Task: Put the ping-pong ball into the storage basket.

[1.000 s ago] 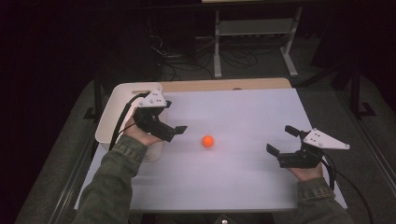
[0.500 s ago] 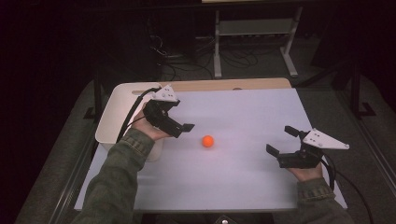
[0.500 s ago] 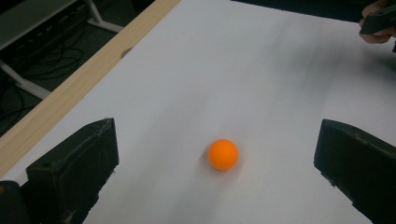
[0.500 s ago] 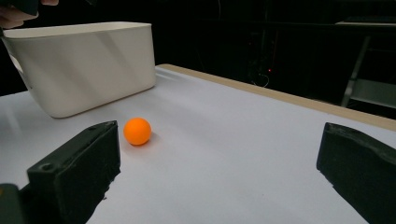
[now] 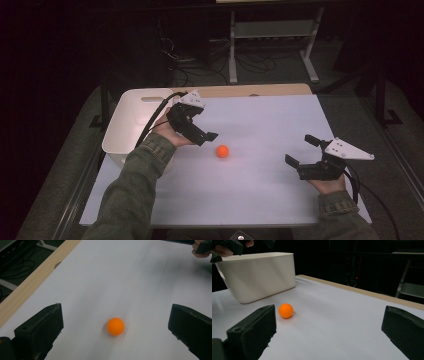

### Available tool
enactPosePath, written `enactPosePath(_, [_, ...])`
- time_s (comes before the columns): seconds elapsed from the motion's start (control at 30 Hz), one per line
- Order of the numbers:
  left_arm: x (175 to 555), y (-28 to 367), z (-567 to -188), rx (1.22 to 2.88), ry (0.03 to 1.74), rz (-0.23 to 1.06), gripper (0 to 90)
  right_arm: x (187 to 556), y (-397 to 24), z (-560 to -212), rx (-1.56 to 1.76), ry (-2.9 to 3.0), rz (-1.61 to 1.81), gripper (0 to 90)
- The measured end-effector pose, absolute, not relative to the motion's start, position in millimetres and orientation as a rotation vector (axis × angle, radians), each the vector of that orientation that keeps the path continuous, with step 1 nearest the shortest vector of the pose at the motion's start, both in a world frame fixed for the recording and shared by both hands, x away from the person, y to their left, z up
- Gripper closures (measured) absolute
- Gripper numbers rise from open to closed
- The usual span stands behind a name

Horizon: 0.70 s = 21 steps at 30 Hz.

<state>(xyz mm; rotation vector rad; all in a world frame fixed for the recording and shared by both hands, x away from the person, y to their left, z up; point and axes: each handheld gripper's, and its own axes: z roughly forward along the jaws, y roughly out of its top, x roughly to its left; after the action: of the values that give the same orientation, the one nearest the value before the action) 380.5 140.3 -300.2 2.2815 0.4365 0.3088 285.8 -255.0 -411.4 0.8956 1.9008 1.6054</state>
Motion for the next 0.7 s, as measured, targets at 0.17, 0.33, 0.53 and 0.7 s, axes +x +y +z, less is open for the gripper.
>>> enactPosePath(0.17, [385, 132, -303, 2.303, 0.427, 0.298, 0.0, 286, -255, -411, 0.894, 1.902, 1.606, 0.0])
enactPosePath(0.33, [388, 123, -305, 2.331, 0.418, 0.286, 0.0, 286, -255, -411, 0.895, 1.903, 1.607, 0.0])
enactPosePath(0.53, [394, 113, -312, 2.366, 0.416, 0.251, 0.0, 286, -255, -412, 0.899, 1.907, 1.607, 0.0])
enactPosePath(0.7, [400, 110, -317, 2.381, 0.422, 0.232, 0.0, 286, -254, -412, 0.891, 1.917, 1.601, 0.0])
